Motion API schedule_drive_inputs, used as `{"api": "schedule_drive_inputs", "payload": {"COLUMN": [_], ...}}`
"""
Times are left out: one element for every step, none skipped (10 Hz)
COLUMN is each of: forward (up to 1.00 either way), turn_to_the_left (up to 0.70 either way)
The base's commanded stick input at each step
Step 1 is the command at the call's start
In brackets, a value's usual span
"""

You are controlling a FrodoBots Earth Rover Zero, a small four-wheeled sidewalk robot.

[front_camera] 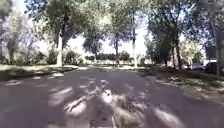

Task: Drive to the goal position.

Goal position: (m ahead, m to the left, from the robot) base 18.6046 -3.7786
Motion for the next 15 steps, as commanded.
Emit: {"api": "schedule_drive_inputs", "payload": {"forward": [0.85,0.85,0.85,0.85,0.85,0.85,0.85,0.85,0.85,0.85,0.85,0.85,0.85,0.85,0.85], "turn_to_the_left": [0.00,0.00,0.00,0.00,0.00,0.00,0.00,0.00,0.00,0.00,0.00,0.00,0.00,0.00,0.00]}}
